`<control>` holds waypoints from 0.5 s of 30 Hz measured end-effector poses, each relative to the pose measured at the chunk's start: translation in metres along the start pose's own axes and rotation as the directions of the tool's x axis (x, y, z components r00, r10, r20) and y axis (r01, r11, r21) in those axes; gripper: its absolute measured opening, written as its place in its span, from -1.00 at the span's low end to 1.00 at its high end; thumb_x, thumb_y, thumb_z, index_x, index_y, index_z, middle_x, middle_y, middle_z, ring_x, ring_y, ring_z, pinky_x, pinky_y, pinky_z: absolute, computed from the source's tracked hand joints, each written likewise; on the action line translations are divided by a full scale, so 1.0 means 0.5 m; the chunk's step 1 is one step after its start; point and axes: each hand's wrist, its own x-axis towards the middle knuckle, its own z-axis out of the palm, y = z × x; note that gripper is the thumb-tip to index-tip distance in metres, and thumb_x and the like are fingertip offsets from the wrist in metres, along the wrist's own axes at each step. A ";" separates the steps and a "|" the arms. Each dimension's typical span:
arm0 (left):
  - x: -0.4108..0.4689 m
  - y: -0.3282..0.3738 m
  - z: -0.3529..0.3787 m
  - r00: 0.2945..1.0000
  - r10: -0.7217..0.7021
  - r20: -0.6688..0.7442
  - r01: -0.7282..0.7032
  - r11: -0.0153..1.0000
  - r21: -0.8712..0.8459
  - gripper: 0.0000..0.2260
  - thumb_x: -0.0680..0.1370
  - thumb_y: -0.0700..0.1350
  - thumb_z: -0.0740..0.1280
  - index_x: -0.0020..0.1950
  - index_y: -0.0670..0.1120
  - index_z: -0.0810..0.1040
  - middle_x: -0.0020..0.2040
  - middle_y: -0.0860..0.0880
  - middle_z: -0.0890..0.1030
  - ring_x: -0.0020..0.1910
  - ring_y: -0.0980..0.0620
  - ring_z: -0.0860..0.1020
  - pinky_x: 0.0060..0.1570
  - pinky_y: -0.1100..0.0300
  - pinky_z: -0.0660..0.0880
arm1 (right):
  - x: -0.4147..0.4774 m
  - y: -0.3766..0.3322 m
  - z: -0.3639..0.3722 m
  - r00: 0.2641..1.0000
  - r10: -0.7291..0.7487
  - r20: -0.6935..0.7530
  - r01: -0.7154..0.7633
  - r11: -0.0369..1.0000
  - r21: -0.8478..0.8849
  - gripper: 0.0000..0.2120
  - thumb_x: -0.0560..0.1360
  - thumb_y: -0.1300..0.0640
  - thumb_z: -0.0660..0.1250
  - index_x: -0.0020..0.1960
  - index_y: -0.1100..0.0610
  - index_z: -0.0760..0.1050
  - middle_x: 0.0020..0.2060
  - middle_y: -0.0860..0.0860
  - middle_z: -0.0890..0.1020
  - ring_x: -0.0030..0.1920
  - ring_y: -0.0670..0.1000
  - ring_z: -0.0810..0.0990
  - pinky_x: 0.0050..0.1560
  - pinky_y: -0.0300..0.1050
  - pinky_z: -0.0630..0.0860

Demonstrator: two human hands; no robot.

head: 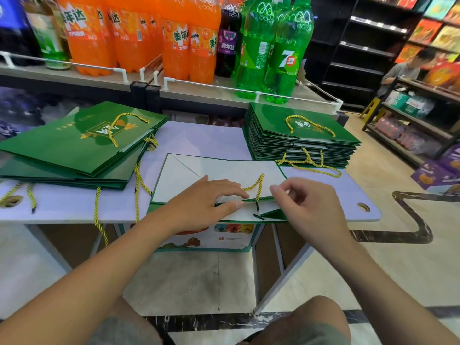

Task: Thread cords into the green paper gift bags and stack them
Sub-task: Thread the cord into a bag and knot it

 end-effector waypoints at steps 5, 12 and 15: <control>0.001 0.001 0.004 1.000 0.001 -0.008 -0.001 1.000 0.001 -0.64 0.62 0.33 0.13 0.38 0.36 0.48 0.54 0.24 0.38 0.53 0.30 0.23 0.63 -0.02 -0.09 | -0.068 -0.021 0.036 0.976 0.205 0.076 -0.200 0.977 -0.069 -0.82 0.55 -0.17 0.36 -0.23 -0.28 0.61 -0.50 -0.20 0.57 -0.40 -0.12 0.54 -0.31 -0.12 0.50; 0.000 0.006 0.002 1.000 0.002 0.000 -0.002 0.999 0.035 -0.55 0.56 0.38 0.09 0.40 0.36 0.47 0.54 0.25 0.36 0.54 0.27 0.23 0.63 -0.05 -0.08 | -0.060 -0.030 0.083 0.930 0.347 0.123 -0.366 0.904 0.223 -0.84 0.59 -0.03 0.39 -0.15 -0.12 0.66 -0.50 -0.02 0.63 -0.54 -0.10 0.54 -0.41 -0.16 0.51; 0.000 0.008 0.003 1.000 0.000 -0.002 0.000 0.999 0.040 -0.55 0.56 0.38 0.08 0.39 0.36 0.47 0.54 0.24 0.37 0.54 0.27 0.23 0.62 -0.04 -0.08 | -0.056 -0.037 0.085 0.892 0.420 0.168 -0.452 0.827 0.335 -0.82 0.60 0.08 0.39 -0.15 0.07 0.68 -0.53 0.02 0.58 -0.59 -0.07 0.46 -0.48 -0.27 0.42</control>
